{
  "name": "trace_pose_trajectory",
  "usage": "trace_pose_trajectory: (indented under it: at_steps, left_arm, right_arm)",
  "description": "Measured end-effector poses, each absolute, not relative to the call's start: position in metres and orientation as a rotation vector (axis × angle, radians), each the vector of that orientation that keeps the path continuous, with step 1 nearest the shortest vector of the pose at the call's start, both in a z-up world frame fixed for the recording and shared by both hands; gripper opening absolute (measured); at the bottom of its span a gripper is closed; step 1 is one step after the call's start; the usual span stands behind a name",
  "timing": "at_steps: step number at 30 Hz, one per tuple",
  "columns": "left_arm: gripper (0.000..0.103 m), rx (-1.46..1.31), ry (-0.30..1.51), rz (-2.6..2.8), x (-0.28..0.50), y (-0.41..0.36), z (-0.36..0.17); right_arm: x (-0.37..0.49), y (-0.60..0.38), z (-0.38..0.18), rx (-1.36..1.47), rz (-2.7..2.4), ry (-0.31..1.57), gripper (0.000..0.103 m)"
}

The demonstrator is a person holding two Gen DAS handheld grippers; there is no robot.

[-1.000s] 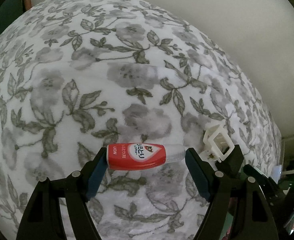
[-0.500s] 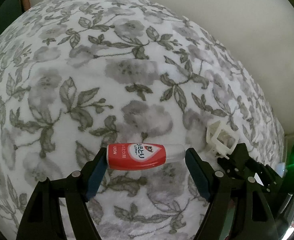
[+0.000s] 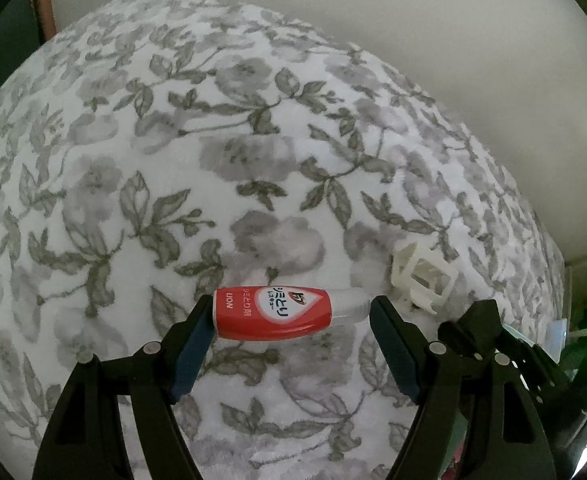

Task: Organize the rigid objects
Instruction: 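Carry the red bottle and black charger over the tray with both tools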

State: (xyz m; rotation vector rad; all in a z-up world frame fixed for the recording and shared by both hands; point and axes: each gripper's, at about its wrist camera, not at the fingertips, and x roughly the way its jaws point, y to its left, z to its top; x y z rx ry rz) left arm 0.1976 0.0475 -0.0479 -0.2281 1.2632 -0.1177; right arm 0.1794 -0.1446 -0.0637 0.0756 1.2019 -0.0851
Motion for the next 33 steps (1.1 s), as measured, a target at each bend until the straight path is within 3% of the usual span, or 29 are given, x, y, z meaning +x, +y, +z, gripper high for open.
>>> trace_pose_trajectory:
  at_steps: [14,33]
  left_arm:
    - [0.079,-0.144,1.174,-0.184,0.162,0.019,-0.001]
    - [0.079,0.055,1.154,-0.539,0.078,-0.118,0.031]
  right_arm:
    - [0.111,-0.166,-0.018,0.194,-0.149,1.124,0.066]
    - [-0.019,-0.282,-0.006,0.463,-0.482,1.109,0.066]
